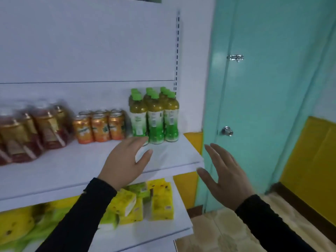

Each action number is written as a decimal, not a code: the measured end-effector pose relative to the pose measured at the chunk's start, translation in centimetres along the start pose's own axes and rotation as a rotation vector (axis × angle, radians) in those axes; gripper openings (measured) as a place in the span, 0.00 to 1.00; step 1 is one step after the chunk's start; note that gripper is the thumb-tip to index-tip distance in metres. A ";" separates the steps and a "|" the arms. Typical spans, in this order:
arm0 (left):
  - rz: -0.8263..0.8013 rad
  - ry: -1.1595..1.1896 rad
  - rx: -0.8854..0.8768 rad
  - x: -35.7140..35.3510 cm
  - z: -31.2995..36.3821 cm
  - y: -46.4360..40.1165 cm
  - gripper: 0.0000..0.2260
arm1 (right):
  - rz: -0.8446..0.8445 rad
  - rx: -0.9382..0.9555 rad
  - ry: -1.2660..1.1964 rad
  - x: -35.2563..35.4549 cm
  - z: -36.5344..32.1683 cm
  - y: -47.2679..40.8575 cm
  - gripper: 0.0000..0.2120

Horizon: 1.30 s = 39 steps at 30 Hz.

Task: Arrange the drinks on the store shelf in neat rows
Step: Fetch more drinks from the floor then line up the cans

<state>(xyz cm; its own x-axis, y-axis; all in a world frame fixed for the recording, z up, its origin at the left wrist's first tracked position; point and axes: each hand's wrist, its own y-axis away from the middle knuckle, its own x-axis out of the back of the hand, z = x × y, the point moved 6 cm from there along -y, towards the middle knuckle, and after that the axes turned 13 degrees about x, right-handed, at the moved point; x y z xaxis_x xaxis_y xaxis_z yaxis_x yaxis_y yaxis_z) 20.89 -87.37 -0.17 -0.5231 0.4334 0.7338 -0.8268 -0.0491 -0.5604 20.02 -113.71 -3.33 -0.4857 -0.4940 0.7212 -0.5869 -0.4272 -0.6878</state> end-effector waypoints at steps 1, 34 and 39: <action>0.002 -0.021 0.022 1.2 -2.3 0.0 0.27 | 0.010 0.029 -0.006 -1.3 -1.7 -1.6 0.34; -0.015 0.312 0.694 1.1 -29.5 -12.9 0.25 | -0.289 0.305 -0.059 -28.1 -14.0 -29.0 0.35; -0.022 0.460 0.715 1.1 -30.6 -13.0 0.26 | -0.227 0.274 -0.100 -28.4 -14.1 -29.3 0.36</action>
<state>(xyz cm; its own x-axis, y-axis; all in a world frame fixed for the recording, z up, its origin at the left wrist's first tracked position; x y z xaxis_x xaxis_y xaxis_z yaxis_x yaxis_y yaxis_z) 37.37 -58.77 -3.83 -0.4971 0.7562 0.4255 -0.8487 -0.5258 -0.0569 41.90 -76.48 -2.46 -0.2888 -0.4293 0.8557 -0.4709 -0.7145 -0.5174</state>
